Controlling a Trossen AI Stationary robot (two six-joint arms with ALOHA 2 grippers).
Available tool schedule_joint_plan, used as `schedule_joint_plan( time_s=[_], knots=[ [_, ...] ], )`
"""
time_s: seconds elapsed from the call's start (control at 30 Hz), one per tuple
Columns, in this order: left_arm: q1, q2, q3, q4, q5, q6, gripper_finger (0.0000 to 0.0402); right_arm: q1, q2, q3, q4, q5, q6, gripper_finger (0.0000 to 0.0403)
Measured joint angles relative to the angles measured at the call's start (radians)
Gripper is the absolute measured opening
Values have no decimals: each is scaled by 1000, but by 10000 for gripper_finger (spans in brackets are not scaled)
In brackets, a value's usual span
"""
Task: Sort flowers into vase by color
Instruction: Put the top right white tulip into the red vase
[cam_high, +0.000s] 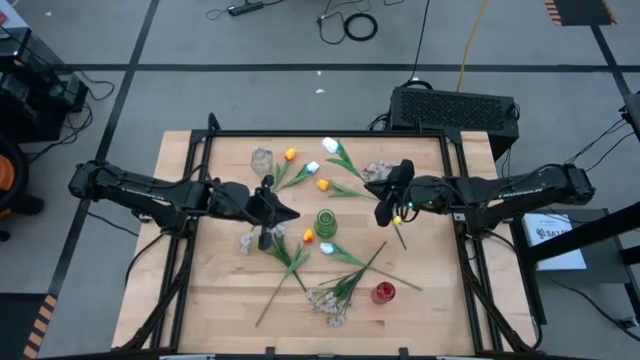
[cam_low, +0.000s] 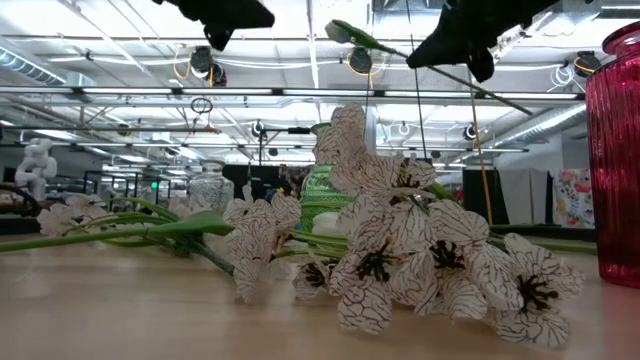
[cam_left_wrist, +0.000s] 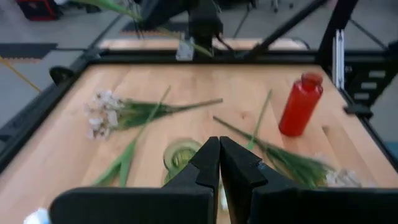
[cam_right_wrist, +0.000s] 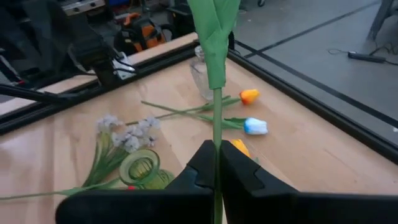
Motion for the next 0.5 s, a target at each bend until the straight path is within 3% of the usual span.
schedule_joint_plan(
  time_s=[0.5],
  knots=[
    [0,28,0,212,27,-40,26,78,-6,0,174,-4,-69,0]
  ],
)
